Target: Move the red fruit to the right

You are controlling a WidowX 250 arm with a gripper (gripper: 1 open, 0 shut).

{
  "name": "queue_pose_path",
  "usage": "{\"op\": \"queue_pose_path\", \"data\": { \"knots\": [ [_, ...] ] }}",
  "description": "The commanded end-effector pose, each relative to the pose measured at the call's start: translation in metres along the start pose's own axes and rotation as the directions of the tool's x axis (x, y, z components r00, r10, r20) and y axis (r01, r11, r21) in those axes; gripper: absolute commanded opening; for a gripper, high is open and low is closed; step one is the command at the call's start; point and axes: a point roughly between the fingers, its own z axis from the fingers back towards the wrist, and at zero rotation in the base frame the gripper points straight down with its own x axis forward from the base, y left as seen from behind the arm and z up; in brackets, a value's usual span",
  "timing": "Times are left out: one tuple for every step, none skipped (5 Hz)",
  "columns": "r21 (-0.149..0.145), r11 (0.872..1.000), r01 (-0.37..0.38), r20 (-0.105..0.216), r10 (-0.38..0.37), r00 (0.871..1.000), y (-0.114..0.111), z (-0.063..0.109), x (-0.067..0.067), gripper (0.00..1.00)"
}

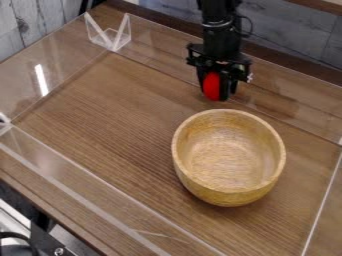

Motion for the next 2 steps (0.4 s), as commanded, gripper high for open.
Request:
{"op": "queue_pose_path", "data": {
  "knots": [
    [0.033,0.999,-0.008,0.125,0.004,0.992,0.0109,0.0531,0.0187,0.00],
    [0.035,0.998,0.054,0.111,-0.058,0.992,0.0126,0.0486,0.0149,0.00]
  ]
}}
